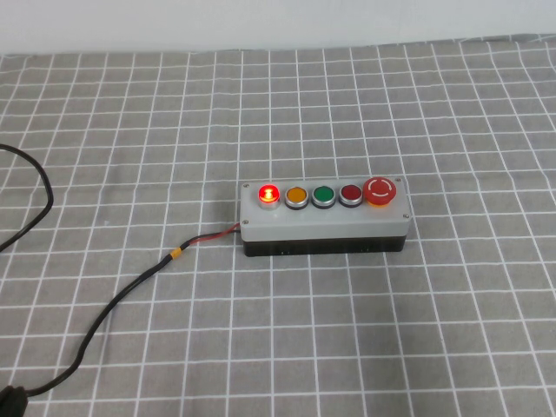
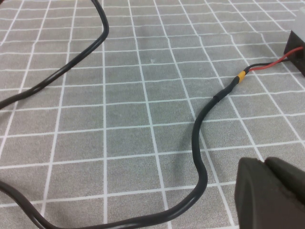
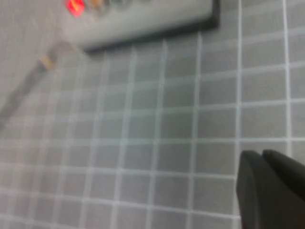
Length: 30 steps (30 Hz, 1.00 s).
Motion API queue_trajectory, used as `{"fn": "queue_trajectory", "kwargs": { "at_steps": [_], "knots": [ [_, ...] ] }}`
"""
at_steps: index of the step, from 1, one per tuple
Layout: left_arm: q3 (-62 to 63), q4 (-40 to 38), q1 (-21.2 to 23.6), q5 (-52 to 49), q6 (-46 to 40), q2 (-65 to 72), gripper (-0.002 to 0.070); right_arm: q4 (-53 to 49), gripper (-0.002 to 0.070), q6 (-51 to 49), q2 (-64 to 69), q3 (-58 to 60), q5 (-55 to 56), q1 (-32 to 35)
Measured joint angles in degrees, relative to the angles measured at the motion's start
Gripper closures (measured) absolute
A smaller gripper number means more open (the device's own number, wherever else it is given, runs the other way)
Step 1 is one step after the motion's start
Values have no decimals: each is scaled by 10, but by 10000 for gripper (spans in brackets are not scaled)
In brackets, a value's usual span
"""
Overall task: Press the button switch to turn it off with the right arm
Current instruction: Press the button to turn off
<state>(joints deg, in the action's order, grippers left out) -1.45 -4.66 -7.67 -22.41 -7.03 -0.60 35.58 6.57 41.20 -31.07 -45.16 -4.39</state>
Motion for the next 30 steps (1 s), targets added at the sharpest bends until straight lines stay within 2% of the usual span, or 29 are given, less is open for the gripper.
{"fn": "queue_trajectory", "kwargs": {
  "at_steps": [6, 14, 19, 26, 30],
  "knots": [
    [0, 0, 0, 0, 0, 0, 678, -56, 694, 28, 207, -160, -72, -22],
    [0, 0, 0, 0, 0, 0, 678, -189, 694, -39, 459, -402, -108, -203],
    [0, 0, 0, 0, 0, 0, 678, -224, 694, -45, 605, -592, -169, -282],
    [0, 0, 0, 0, 0, 0, 678, -237, 694, -45, 764, -842, -238, -319],
    [0, 0, 0, 0, 0, 0, 678, -248, 694, -50, 835, -944, -253, -321]
  ]
}}
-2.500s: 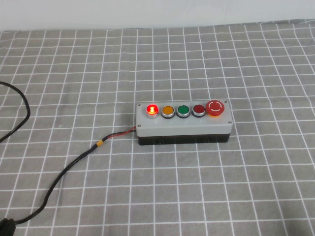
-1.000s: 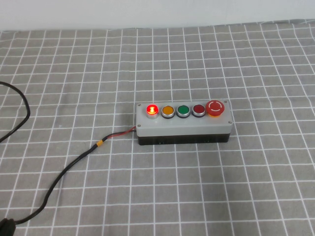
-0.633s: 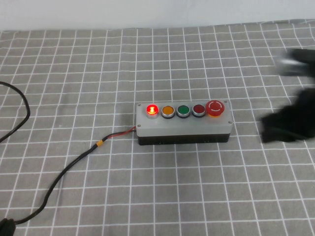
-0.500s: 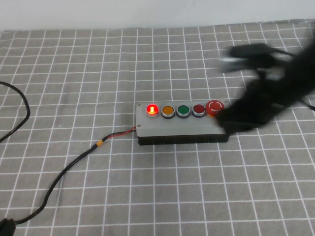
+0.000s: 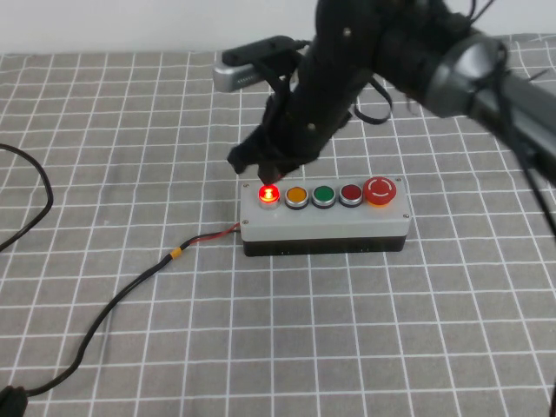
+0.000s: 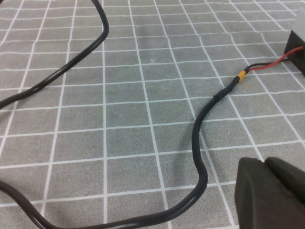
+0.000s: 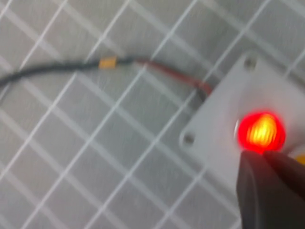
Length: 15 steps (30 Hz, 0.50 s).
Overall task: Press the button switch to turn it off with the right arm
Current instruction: Press the button to turn off
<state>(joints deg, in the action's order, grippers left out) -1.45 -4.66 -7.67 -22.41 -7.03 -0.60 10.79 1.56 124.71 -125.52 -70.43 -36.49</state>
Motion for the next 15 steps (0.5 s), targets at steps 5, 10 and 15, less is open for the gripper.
{"fn": "queue_trajectory", "kwargs": {
  "at_steps": [5, 10, 15],
  "knots": [
    [0, 0, 0, 0, 0, 0, 678, -5, 694, -10, 49, -66, -4, 0],
    [0, 0, 0, 0, 0, 0, 678, -23, 694, -23, 70, -72, -6, 0],
    [0, 0, 0, 0, 0, 0, 678, -29, 694, -25, 75, -72, -7, 0]
  ]
}}
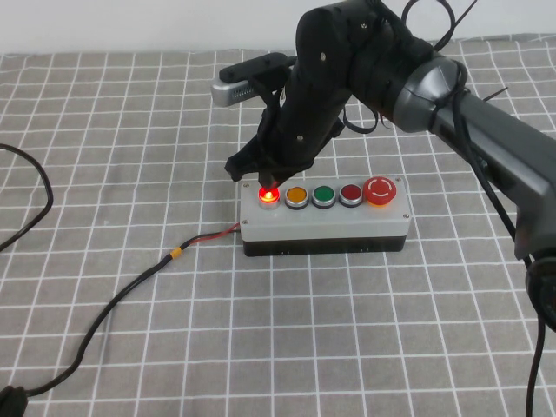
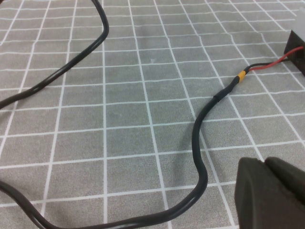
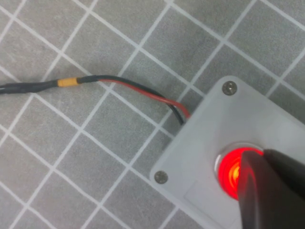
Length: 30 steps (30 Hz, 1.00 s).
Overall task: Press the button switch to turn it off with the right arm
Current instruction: Press the button to turn off
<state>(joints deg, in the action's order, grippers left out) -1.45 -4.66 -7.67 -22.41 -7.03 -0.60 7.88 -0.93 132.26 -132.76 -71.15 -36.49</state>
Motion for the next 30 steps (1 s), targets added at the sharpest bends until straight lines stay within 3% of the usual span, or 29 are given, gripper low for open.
{"fn": "queue_trajectory", "kwargs": {
  "at_steps": [30],
  "knots": [
    [0, 0, 0, 0, 0, 0, 678, -7, 694, -5, 23, -11, 21, -5]
  ]
}}
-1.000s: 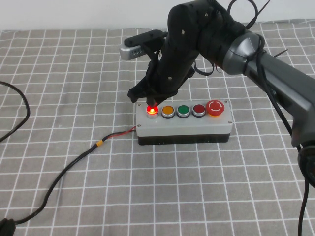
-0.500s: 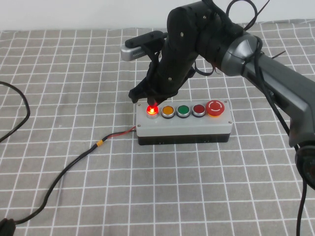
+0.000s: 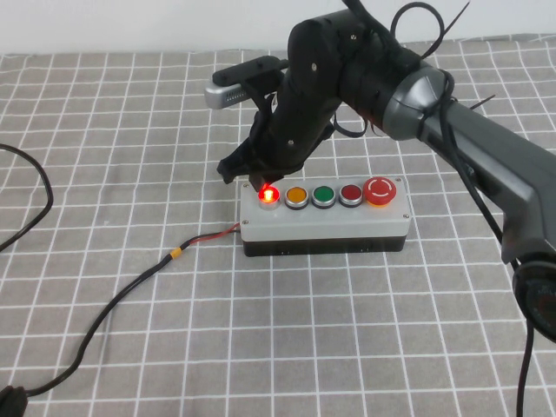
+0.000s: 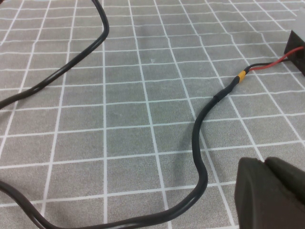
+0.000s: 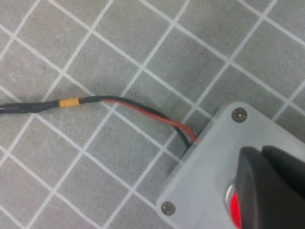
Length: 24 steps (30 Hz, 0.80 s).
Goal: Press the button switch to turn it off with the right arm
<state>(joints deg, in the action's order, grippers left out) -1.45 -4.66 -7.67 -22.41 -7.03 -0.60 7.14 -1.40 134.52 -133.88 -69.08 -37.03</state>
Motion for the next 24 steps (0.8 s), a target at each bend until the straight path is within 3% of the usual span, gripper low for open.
{"fn": "queue_trajectory", "kwargs": {
  "at_steps": [13, 24],
  "knots": [
    [0, 0, 0, 0, 0, 0, 678, -21, 694, 0, -30, 2, -13, -6],
    [0, 0, 0, 0, 0, 0, 678, -42, 694, 25, -269, 132, -22, -6]
  ]
}}
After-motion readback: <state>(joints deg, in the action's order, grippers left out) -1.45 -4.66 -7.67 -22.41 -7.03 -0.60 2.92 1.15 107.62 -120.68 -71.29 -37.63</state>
